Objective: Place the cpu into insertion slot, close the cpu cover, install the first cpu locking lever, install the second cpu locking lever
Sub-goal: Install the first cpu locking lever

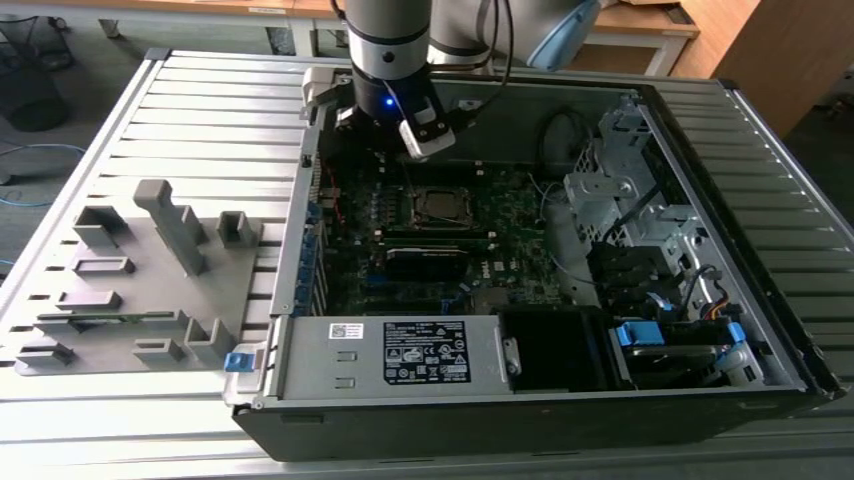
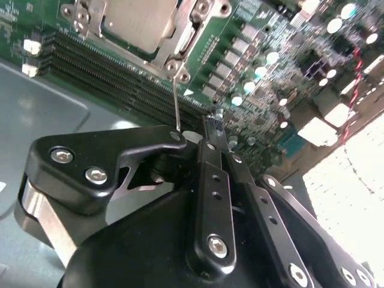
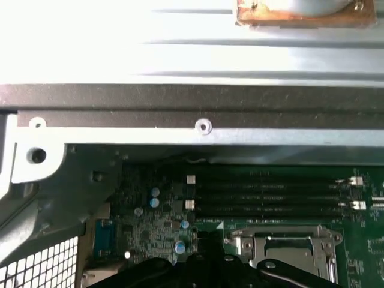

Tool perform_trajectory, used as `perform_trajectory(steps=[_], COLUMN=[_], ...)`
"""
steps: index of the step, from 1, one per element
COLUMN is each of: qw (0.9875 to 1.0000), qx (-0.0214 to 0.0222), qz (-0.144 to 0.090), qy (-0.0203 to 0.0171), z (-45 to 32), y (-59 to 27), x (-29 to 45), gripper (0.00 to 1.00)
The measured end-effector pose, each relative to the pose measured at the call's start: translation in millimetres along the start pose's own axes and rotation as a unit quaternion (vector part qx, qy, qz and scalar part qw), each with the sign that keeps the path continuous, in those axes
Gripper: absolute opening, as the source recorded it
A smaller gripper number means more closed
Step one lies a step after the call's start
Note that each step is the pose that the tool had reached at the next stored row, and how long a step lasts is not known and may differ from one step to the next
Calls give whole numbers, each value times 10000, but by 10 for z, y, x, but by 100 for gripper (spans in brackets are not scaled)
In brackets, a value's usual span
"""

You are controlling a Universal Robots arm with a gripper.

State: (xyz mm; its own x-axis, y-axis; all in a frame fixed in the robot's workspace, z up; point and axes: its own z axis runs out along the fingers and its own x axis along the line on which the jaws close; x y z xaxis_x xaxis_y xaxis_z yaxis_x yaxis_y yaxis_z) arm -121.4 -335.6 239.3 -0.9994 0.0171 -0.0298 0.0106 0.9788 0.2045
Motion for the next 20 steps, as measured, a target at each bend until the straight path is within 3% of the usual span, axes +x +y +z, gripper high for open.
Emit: perform_trajectory(steps=[5,8,9,13,20], qw=[10000,9998,9998,9998,9998], qx=[-33,-175,-191,-195,-195], qz=[0,6,6,6,6], qy=[0,2,2,2,2], z=[0,0,0,0,3], y=[-1,0,0,0,1], x=[0,0,0,-10,-97], gripper=[11,11,11,11,11])
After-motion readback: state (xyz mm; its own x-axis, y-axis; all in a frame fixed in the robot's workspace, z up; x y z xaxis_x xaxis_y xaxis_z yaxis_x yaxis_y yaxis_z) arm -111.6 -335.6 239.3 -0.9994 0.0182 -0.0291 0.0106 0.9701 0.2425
